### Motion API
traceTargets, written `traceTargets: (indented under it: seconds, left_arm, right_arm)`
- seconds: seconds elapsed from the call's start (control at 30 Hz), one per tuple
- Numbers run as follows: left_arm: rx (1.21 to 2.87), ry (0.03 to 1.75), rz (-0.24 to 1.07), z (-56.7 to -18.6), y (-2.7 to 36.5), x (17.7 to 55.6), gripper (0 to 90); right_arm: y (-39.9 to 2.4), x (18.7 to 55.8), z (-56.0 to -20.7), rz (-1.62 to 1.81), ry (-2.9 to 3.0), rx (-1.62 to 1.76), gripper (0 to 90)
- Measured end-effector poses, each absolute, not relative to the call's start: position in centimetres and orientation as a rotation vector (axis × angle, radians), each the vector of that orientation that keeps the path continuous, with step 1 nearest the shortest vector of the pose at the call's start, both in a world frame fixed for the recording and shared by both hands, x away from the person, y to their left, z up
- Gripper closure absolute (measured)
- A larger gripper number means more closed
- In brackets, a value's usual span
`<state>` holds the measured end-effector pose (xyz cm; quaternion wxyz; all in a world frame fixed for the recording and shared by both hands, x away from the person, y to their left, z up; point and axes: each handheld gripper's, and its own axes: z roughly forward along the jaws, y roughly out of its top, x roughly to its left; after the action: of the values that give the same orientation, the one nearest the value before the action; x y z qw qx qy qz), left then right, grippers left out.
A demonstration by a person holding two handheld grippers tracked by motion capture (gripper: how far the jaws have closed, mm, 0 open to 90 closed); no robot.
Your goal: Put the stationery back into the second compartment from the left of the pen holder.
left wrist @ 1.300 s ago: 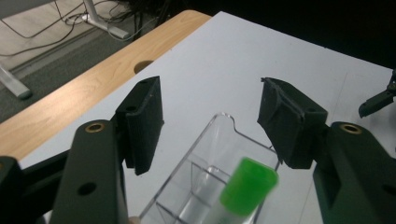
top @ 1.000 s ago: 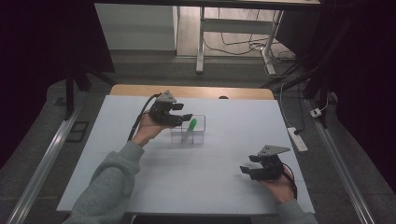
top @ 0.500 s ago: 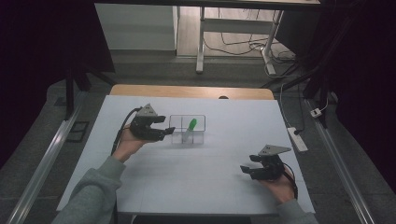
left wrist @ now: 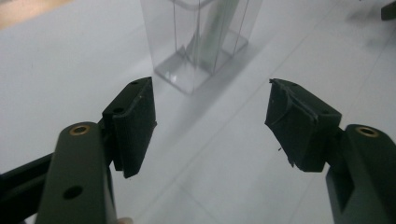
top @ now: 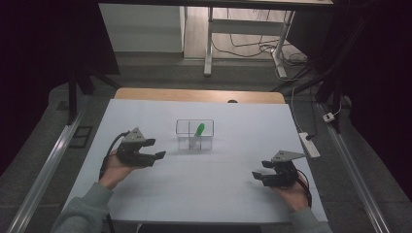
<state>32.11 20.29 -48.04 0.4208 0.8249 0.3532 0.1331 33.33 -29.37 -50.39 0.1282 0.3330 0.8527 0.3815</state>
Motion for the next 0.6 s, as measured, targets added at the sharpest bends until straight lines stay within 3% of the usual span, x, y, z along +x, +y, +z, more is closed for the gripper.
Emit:
traceTargets:
  seconds: [0.6]
  left_arm:
    - [2.069,0.971,0.282,-51.8,23.1,28.5,31.1]
  right_arm:
    - [-29.8,33.2,-50.4,1.096,2.47,0.973,36.4]
